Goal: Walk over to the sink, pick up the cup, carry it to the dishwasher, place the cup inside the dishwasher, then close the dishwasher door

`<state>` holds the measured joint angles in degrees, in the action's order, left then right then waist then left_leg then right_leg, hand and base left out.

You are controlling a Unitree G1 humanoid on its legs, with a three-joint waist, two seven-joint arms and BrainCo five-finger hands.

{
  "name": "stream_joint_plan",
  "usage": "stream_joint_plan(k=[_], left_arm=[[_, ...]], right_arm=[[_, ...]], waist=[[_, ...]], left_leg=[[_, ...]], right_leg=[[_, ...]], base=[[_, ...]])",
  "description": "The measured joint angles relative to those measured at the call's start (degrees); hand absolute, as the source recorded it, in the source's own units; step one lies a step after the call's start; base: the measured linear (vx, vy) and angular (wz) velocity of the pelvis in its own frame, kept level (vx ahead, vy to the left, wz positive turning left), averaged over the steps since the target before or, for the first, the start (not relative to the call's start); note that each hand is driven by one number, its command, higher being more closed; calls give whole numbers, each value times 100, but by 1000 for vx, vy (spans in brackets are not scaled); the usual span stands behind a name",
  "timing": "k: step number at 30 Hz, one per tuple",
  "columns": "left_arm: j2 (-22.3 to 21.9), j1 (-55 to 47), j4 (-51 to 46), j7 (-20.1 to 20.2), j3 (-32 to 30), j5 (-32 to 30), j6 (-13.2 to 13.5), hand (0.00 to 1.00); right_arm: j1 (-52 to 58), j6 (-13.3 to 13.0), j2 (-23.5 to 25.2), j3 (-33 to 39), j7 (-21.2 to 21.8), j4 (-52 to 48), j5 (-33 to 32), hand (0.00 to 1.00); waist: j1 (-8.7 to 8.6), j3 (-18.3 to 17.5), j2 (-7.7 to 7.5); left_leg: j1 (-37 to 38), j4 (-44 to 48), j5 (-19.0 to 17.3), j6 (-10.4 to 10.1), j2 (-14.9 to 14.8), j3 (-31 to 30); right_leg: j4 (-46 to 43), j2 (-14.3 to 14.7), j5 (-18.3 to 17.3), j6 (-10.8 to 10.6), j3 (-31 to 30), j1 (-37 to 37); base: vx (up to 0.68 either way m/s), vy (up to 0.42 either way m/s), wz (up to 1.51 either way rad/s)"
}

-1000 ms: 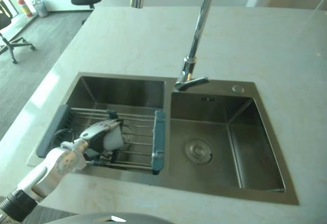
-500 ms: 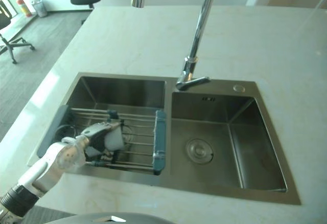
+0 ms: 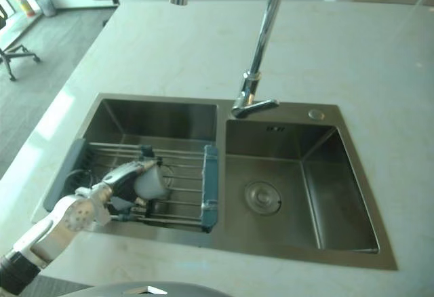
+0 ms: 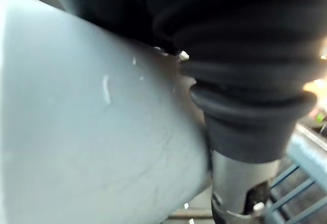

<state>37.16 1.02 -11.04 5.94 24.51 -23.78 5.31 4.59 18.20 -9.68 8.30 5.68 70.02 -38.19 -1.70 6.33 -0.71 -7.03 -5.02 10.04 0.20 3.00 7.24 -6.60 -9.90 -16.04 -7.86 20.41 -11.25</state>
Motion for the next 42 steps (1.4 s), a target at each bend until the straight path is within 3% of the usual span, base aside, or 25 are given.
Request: stream_joint_plan(k=[2, 4, 8, 12, 14, 15, 16, 17, 18, 19, 22, 24, 25, 27, 28, 30, 31, 32, 34, 35, 37, 38, 39, 40, 42], left_arm=[[-31, -145, -401, -504, -380, 242, 379, 100], [-280, -198, -1055, -1132, -1209, 454, 788, 100], [-618, -195, -2053, -1679, -1989, 1310, 1205, 100], [-1138, -252, -2604, -1532, -2335, 2832, 1276, 100], [-1386, -294, -2671, -1262, -2473, 3634, 1262, 100], [-1501, -306, -2676, -1154, -2525, 3932, 1233, 100], [-1648, -344, -2728, -993, -2616, 4375, 1144, 100], [-1700, -390, -2792, -922, -2702, 4489, 1114, 100], [-1741, -437, -2850, -897, -2822, 4602, 1086, 100], [-1829, -479, -2906, -895, -2947, 4690, 1071, 100], [-2052, -534, -2902, -930, -3505, 4755, 963, 100], [-2178, -571, -2859, -933, -3709, 4849, 943, 100], [-2290, -650, -2836, -929, -3766, 4851, 925, 100], [-2291, -735, -2838, -927, -3790, 4892, 924, 100], [-2293, -738, -2839, -945, -3803, 4895, 925, 100], [-2292, -732, -2837, -1025, -3814, 4907, 909, 100], [-2284, -719, -2836, -1170, -3822, 4970, 857, 100], [-2284, -693, -2825, -1236, -3837, 5005, 829, 100], [-2277, -544, -2707, -1398, -3984, 5135, 755, 100], [-2264, -428, -2603, -1515, -4074, 5240, 703, 100], [-2266, -375, -2406, -1543, -4193, 5389, 638, 100], [-2351, -344, -2254, -1493, -4145, 5403, 606, 100], [-2393, -308, -2025, -1425, -4145, 5422, 550, 100], [-2421, -473, -1858, -1397, -4246, 5484, 475, 100], [-2342, -783, -1996, -1430, -4579, 5638, 465, 100]], right_arm=[[95, -51, 76, 126, 35, -4, -56, 0], [241, -46, 81, 370, 45, 33, -86, 0], [307, -25, 97, 825, 25, 67, -86, 0], [401, 79, 122, 1384, 3, 68, -85, 0], [405, 102, 162, 1637, -34, 61, -77, 0], [392, 124, 260, 1783, -86, 58, -64, 0], [418, 196, 238, 1997, -92, 39, -26, 0], [450, 221, 200, 2115, -103, 21, -3, 0], [428, 226, 268, 2265, -123, -37, 35, 0], [445, 229, 329, 2409, -150, -130, 89, 0], [449, 331, 497, 2685, -208, -382, 271, 0], [430, 347, 528, 2706, -201, -419, 359, 0], [422, 355, 548, 2798, -198, -493, 489, 0], [413, 360, 587, 2841, -216, -409, 562, 0], [415, 397, 586, 2837, -201, -333, 640, 0], [396, 445, 566, 2784, -151, -225, 715, 0], [364, 433, 521, 2746, -88, -150, 750, 0], [353, 429, 492, 2695, -67, -130, 776, 0], [316, 446, 334, 2536, -53, -132, 830, 0], [329, 459, 187, 2386, -22, -130, 851, 0], [329, 347, 48, 2400, 129, -147, 920, 0], [298, 280, -25, 2474, 159, -155, 881, 0], [297, 171, -84, 2581, 152, -146, 887, 0], [323, 132, -90, 2594, 131, -150, 895, 0], [346, 63, 32, 2351, 134, -206, 852, 0]], waist=[[45, 52, -68], [162, 65, -44], [255, 35, 86], [449, 24, 302], [501, 23, 351], [532, 25, 121], [609, 10, 169], [652, -14, 248], [653, -36, 227], [650, -45, 236], [629, -21, 214], [654, 9, 236], [672, 5, 225], [780, -44, 154], [849, -78, 102], [954, -98, 62], [956, -101, 49], [957, -99, 33], [942, 31, 252], [942, 125, 433], [933, 216, 760], [827, 292, 1007], [742, 386, 1087], [791, 429, 1012], [913, 307, 631]], left_leg=[[2, 1, 11, 14, 20, -98], [2, 2, 52, 26, -6, -174], [4, 3, 96, 46, -55, -358], [15, 1, 71, 57, -40, -738], [5, 0, -234, -259, -17, -878], [-104, 457, -399, -32, 149, -777], [-279, 1665, -948, 233, 136, -757], [-137, 1415, -1129, 210, 68, -862], [40, 1066, -1000, 130, 129, -794], [201, 572, -776, 212, 122, -756], [208, 378, -485, 472, 20, -586], [127, 357, -414, 605, -26, -506], [95, 381, -352, 671, -53, -527], [-34, 392, -277, 721, -39, -543], [-191, 394, -227, 669, -11, -558], [-440, 403, -19, 611, 67, -560], [-622, 410, 160, 584, 150, -567], [-698, 426, 258, 562, 191, -567], [-958, 561, 456, 513, 235, -569], [-1077, 635, 612, 466, 212, -592], [-1383, 565, 636, 280, 124, -733], [-1382, 550, 529, 123, 62, -835], [-1345, 530, -24, -454, 35, -827], [-1274, 594, -261, -413, -6, -501], [-1139, 1189, -372, 258, -42, 454]], right_leg=[[-2, 9, 10, 0, 86, -56], [-21, 59, 116, 10, 83, -64], [-121, 154, 294, 161, 86, -74], [-484, 204, 420, 367, 258, -49], [-684, 183, 572, 610, 381, 39], [-739, -69, 601, 661, 343, 135], [-867, -98, 575, 636, 275, 168], [-900, -19, 573, 633, 269, 200], [-946, -154, 592, 640, 203, 279], [-1095, -181, 713, 638, 228, 459], [-1342, -231, 894, 613, 589, 656], [-2019, -376, 725, 734, 729, 847], [-3045, -379, 521, 628, 702, 914], [-3693, -197, 409, 367, 451, 799], [-3768, 53, 395, 102, 132, 688], [-3482, 466, 409, -205, -529, 524], [-2971, 683, 339, -233, -893, 333], [-2645, 761, 262, -185, -1028, 205], [-1548, 986, -81, 242, -1284, -179], [-858, 1165, -298, 580, -1405, -497], [-72, 1516, -762, 895, -1481, -739], [-44, 1765, -703, 1023, -1426, -759], [-55, 1801, -596, 1166, -1232, -729], [-158, 1712, -498, 1204, -978, -673], [-438, 1325, -363, 1270, -500, -265]], base=[[2, -18, 24], [-8, -15, 15], [-40, 10, 19], [-67, 51, 38], [-48, 64, 30], [118, 108, 6], [158, 96, -18], [170, 104, -35], [24, 73, -41], [-13, 86, -28], [-56, 89, -24], [-120, 50, -12], [-141, 34, 7], [-132, 7, 13], [-129, -21, 11], [-186, -37, 5], [-186, -36, 5], [-292, -72, 12], [-336, -71, 12], [-403, -44, 19], [-502, -44, 56], [-407, -21, 116], [-460, 33, 120], [-578, 47, 104], [-547, -22, 93]])
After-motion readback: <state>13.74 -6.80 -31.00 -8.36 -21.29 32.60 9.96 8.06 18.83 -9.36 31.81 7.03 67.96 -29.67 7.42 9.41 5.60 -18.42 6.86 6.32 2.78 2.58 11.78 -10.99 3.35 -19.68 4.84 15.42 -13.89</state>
